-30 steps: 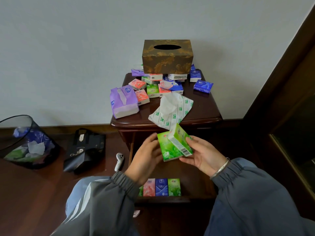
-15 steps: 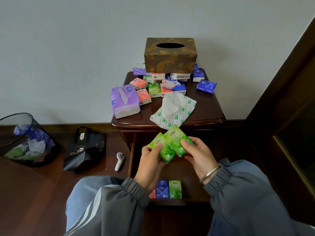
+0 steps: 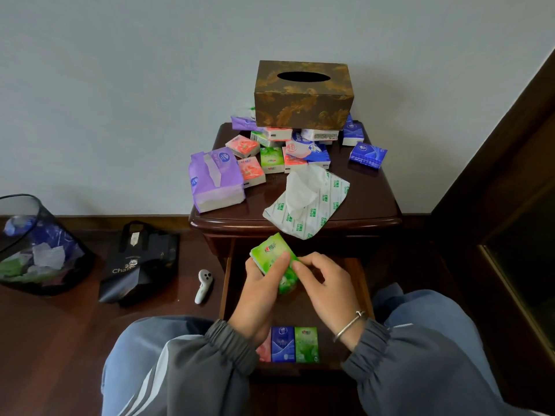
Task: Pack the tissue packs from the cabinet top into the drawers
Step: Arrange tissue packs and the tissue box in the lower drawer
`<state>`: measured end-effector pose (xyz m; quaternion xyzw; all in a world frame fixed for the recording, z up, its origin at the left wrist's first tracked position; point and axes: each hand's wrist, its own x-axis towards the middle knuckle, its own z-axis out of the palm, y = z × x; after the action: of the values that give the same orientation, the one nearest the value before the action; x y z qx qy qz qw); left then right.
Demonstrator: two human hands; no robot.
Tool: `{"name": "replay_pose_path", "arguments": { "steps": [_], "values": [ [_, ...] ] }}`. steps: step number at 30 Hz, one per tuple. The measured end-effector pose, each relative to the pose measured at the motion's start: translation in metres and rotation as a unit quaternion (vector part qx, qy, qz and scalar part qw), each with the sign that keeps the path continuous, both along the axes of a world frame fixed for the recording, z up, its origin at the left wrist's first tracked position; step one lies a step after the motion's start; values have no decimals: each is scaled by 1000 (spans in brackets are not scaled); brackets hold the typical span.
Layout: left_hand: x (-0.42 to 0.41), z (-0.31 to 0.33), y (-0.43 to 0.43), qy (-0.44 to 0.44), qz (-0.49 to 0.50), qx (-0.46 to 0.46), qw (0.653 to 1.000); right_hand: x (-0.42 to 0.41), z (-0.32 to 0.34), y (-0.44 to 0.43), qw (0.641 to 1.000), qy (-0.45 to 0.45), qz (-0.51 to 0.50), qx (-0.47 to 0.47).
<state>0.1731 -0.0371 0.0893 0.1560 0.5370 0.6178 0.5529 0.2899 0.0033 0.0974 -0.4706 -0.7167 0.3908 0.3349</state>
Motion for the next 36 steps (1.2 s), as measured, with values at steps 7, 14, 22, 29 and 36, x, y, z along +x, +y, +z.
{"name": "replay_pose_path", "arguments": {
  "steps": [7, 14, 22, 29, 36],
  "values": [
    [-33, 13, 17, 59, 0, 30, 998, 22, 31, 47, 997, -14, 78, 16],
    [-53, 29, 47, 85, -66, 62, 992, 70, 43, 186, 976, -127, -139, 105],
    [-45, 43, 103, 66, -113, 105, 986, 56, 40, 310, 954, -271, -93, 91],
    [-44, 30, 131, 71, -101, 92, 988, 28, 37, 362, 943, -317, 4, 100],
    [-47, 13, 137, 42, -104, 100, 989, 25, 9, 369, 937, -341, 35, 62]
  ]
}}
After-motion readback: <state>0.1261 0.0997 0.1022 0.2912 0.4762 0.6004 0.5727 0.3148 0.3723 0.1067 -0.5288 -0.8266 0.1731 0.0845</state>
